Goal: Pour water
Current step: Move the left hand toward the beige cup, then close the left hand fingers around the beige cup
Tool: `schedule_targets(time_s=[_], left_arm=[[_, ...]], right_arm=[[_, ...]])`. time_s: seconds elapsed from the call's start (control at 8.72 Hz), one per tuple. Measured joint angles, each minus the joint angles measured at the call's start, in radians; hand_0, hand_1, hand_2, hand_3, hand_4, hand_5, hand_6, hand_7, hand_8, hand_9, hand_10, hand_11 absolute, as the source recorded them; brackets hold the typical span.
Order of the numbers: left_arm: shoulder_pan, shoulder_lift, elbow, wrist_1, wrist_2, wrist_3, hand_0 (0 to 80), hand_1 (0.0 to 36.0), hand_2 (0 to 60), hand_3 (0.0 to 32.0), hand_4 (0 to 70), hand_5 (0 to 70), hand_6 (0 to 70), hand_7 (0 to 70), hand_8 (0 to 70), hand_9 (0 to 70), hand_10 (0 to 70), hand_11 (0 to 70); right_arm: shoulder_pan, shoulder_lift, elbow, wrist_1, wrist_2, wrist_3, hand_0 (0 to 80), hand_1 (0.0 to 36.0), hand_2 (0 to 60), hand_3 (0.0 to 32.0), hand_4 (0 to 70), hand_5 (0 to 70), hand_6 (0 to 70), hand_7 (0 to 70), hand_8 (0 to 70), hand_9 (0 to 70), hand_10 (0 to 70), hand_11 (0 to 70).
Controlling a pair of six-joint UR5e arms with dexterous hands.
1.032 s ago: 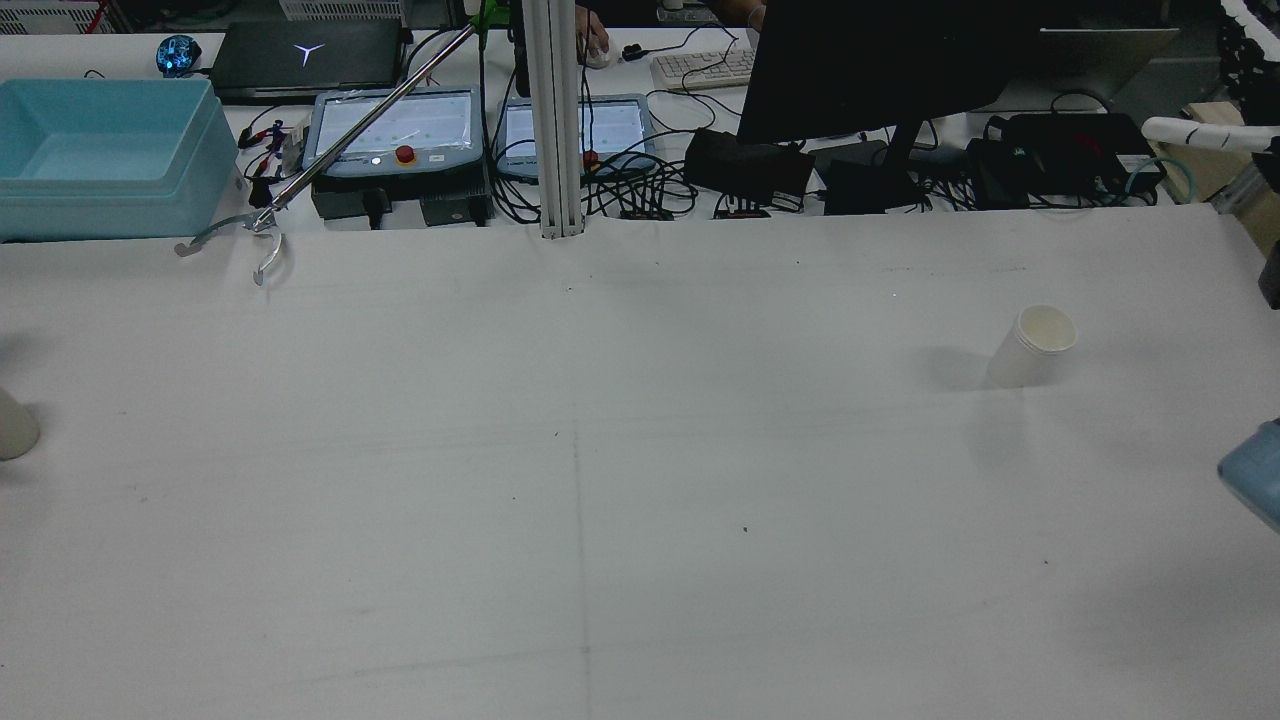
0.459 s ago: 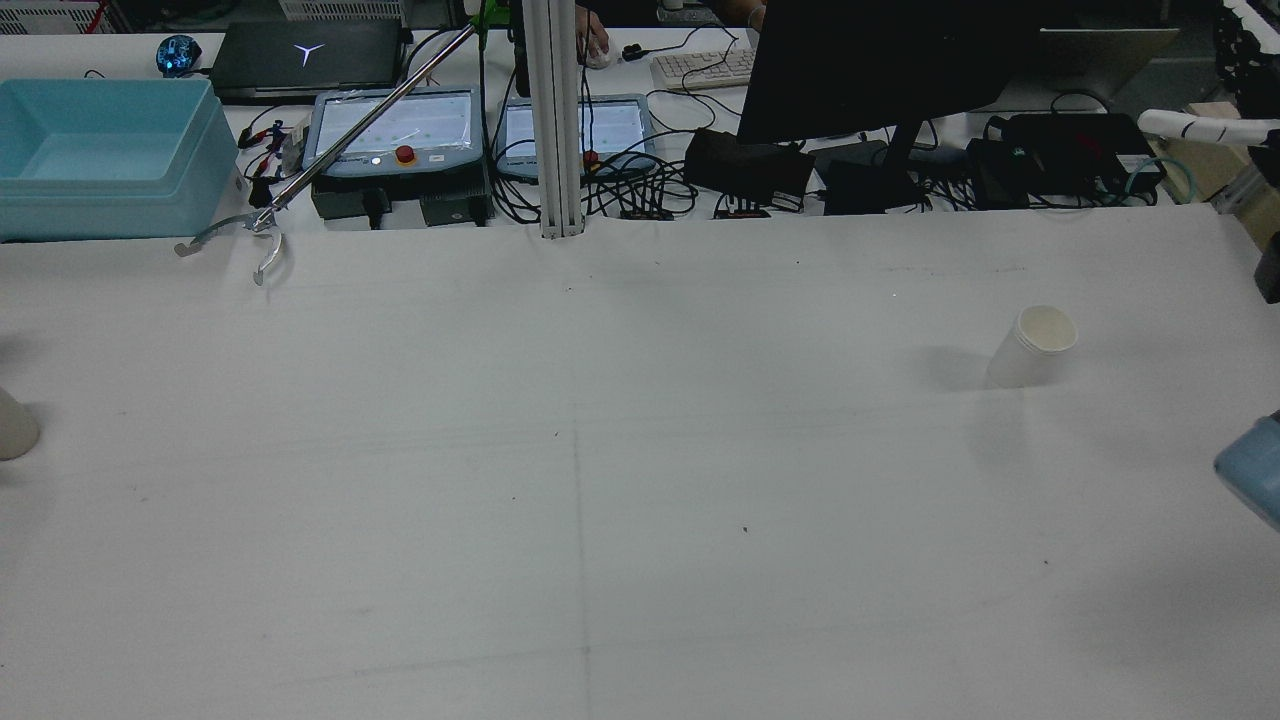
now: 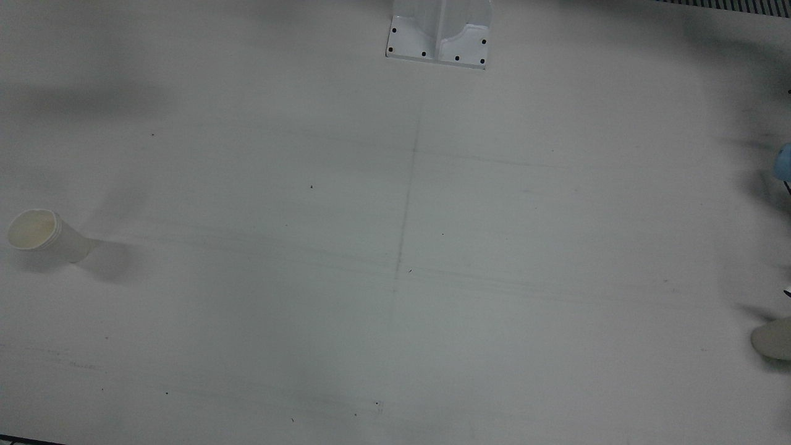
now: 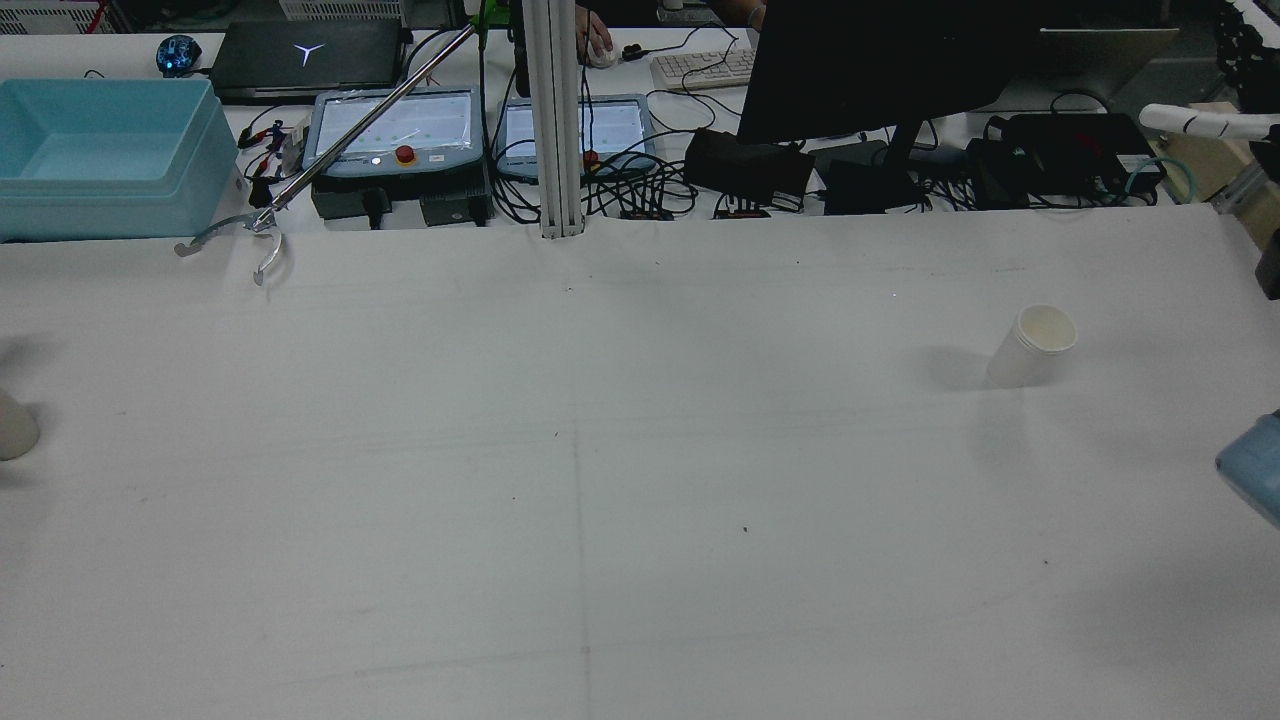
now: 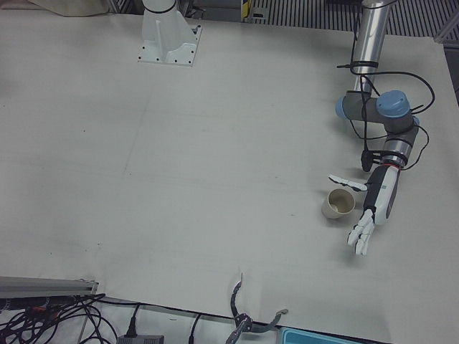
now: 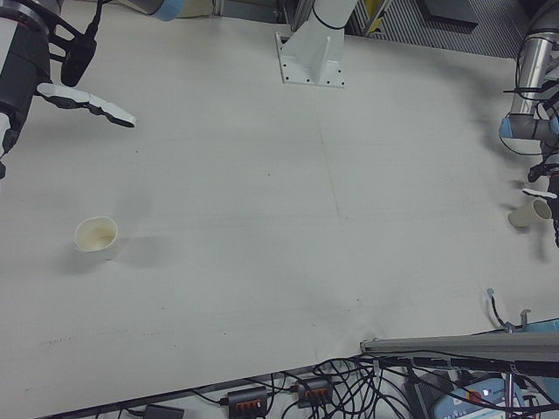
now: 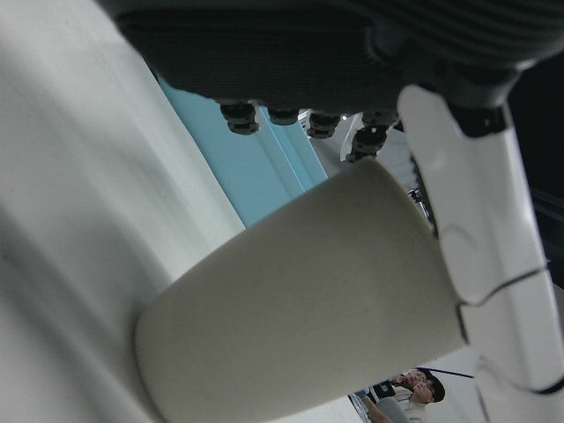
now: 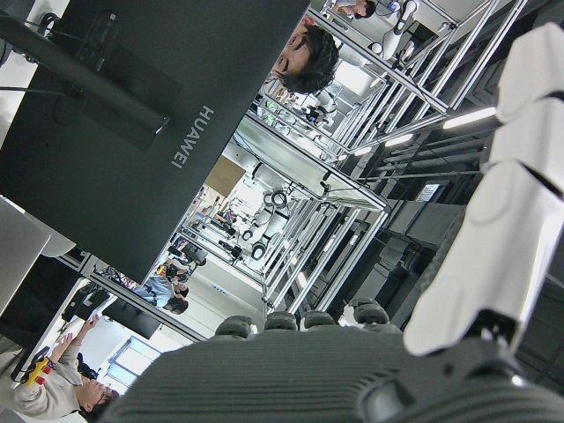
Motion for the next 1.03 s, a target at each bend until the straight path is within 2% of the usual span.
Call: schedule_targets(time_s=[0.57, 0.8, 1.03], left_arm=[[0.069, -0.020, 0.001, 0.024, -0.062, 0.004, 54.6, 9.8, 0.0, 0.0, 19.4, 3.6, 2.6, 5.9, 0.0, 0.0, 3.1, 6.4], [0.071, -0.022, 0.007, 0.029, -0.064, 0.003, 55.3, 11.0, 0.0, 0.0, 23.2, 13.2, 2.9, 6.4, 0.0, 0.0, 3.6, 7.0], [0.071, -0.022, 0.009, 0.031, -0.064, -0.001, 59.1, 18.1, 0.0, 0.0, 27.8, 28.0, 3.8, 8.2, 0.0, 0.2, 4.5, 8.8]], right_arm=[[-0.008, -0.016, 0.002, 0.001, 0.000, -0.001, 46.3, 14.5, 12.8, 0.0, 1.9, 0.0, 0.0, 0.0, 0.0, 1.9, 0.0, 0.4], [-0.011, -0.014, 0.002, 0.001, 0.000, -0.001, 46.1, 14.4, 13.0, 0.0, 2.0, 0.0, 0.0, 0.0, 0.0, 1.9, 0.0, 0.4], [-0.012, -0.013, 0.001, 0.001, 0.000, -0.001, 46.0, 14.3, 12.8, 0.0, 1.9, 0.0, 0.0, 0.0, 0.0, 1.9, 0.0, 0.4]])
